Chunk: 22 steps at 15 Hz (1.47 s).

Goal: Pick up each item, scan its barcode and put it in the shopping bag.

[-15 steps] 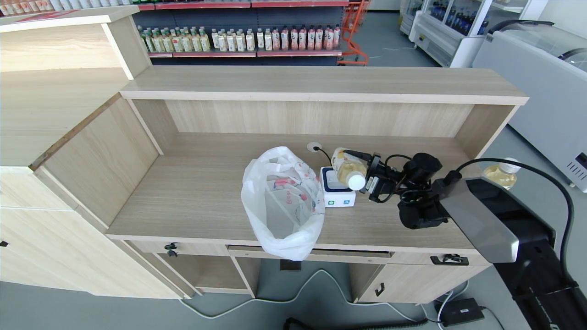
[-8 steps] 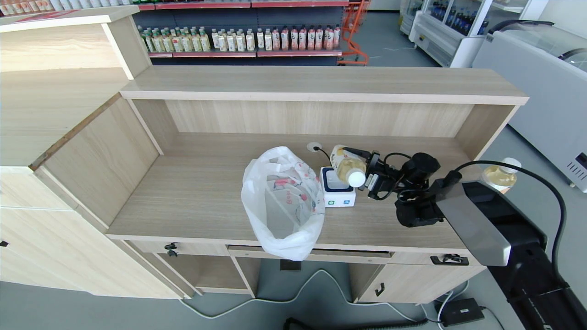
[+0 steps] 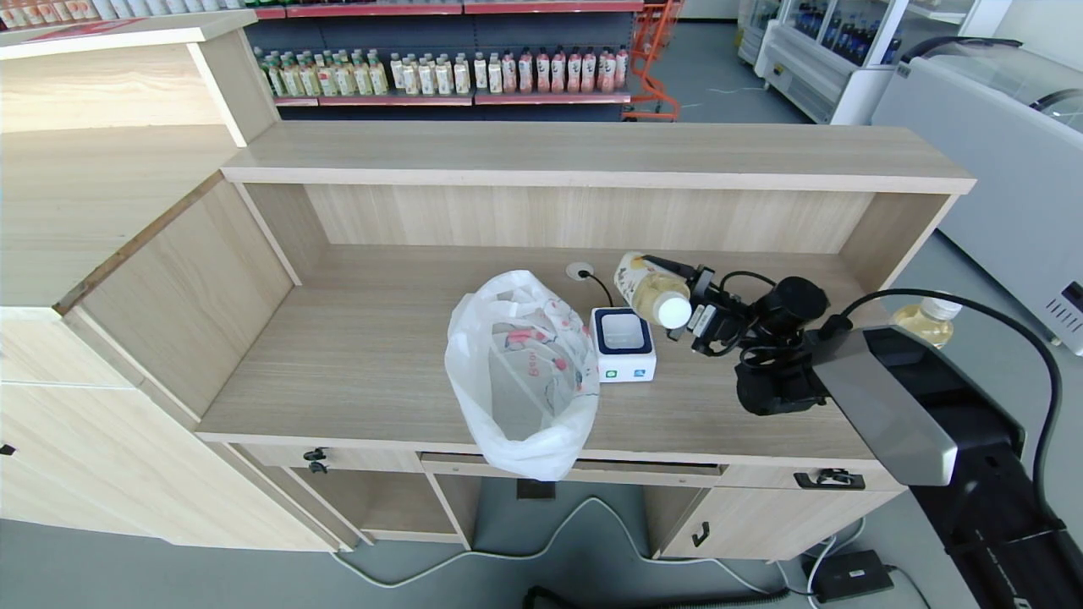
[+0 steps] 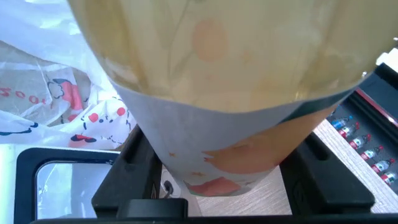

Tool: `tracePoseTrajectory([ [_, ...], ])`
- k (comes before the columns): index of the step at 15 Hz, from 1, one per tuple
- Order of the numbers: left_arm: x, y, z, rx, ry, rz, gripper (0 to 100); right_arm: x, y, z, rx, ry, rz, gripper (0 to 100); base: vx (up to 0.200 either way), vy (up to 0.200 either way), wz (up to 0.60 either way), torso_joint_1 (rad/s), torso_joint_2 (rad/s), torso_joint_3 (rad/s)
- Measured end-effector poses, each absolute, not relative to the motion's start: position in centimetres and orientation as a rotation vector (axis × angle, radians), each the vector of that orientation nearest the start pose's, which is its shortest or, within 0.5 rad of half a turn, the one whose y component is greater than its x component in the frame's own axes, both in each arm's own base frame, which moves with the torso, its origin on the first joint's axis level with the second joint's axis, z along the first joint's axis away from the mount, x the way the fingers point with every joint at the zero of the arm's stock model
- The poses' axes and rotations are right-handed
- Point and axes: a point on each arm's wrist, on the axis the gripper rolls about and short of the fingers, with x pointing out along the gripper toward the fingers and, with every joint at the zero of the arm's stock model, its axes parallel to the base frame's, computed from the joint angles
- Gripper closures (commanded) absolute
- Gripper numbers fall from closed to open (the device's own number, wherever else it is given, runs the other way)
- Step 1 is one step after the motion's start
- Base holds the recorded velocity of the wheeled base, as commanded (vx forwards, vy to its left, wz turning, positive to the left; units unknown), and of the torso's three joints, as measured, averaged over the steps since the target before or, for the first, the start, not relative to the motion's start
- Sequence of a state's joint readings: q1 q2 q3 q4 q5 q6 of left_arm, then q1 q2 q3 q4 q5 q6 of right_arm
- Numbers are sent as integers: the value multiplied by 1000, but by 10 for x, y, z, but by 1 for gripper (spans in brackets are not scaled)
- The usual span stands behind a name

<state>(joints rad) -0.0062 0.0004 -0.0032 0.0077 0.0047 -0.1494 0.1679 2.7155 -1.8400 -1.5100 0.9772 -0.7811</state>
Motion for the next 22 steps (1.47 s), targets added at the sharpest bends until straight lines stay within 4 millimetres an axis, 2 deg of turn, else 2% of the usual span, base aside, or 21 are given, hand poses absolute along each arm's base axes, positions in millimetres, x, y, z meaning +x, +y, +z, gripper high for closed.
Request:
tracePoseTrajectory([
  [6,-23,0,76,-148,5,-1,0,479,105,104,-903,-971,840,100,0,0,0,0,0,0],
  [12,-23,0,76,-148,5,-1,0,438,103,145,-782,-807,641,100,0,0,0,0,0,0],
  [15,-23,0,76,-148,5,-2,0,395,100,155,-669,-638,540,100,0,0,0,0,0,0],
  [18,-23,0,76,-148,5,-1,0,335,84,158,-514,-409,364,100,0,0,0,0,0,0],
  [20,-23,0,76,-148,5,-1,0,299,55,158,-429,-291,223,100,0,0,0,0,0,0],
  [22,-23,0,76,-148,5,-2,0,274,19,160,-404,-208,88,100,0,0,0,0,0,0],
])
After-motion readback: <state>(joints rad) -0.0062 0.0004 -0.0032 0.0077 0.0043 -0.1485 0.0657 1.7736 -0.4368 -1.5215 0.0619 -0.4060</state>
